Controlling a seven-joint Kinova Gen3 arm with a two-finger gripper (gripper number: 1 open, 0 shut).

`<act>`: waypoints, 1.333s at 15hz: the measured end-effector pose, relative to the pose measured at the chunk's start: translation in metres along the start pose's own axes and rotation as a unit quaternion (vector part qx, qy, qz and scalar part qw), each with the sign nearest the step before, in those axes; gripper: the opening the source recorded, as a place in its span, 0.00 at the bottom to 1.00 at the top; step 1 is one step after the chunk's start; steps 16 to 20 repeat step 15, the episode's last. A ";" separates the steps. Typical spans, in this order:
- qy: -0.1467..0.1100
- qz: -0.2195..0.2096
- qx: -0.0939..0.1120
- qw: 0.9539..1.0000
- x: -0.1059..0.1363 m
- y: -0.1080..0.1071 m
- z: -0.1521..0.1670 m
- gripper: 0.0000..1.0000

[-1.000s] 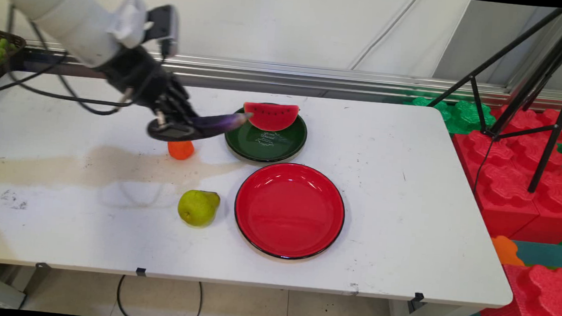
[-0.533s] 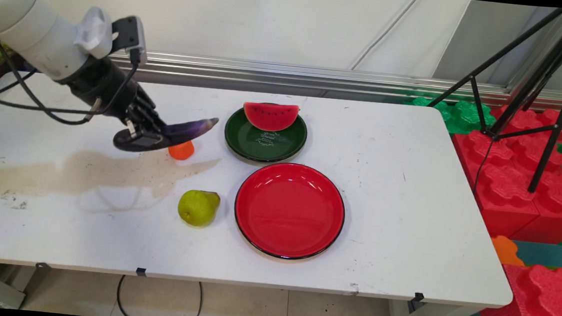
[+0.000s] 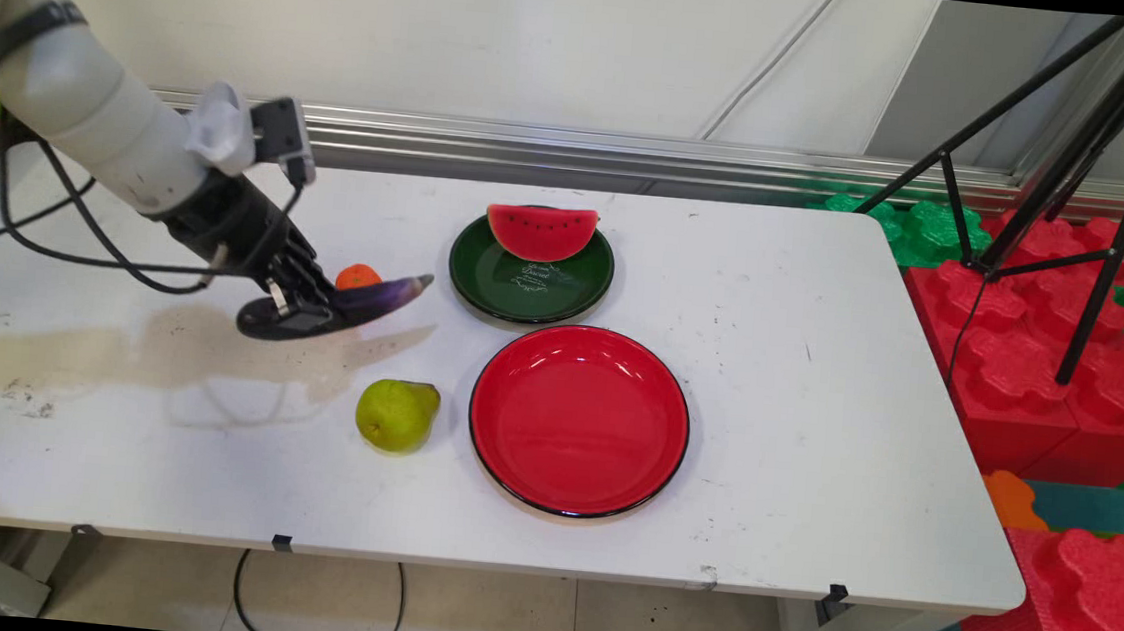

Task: Place the picked object on the table

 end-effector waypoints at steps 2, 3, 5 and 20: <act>-0.001 -0.002 -0.001 1.000 -0.001 -0.001 0.012 0.00; -0.002 -0.003 -0.001 1.000 -0.001 -0.002 0.019 0.00; -0.003 -0.006 -0.001 1.000 -0.001 -0.002 0.031 0.00; 0.001 -0.006 0.004 1.000 0.006 -0.001 0.071 1.00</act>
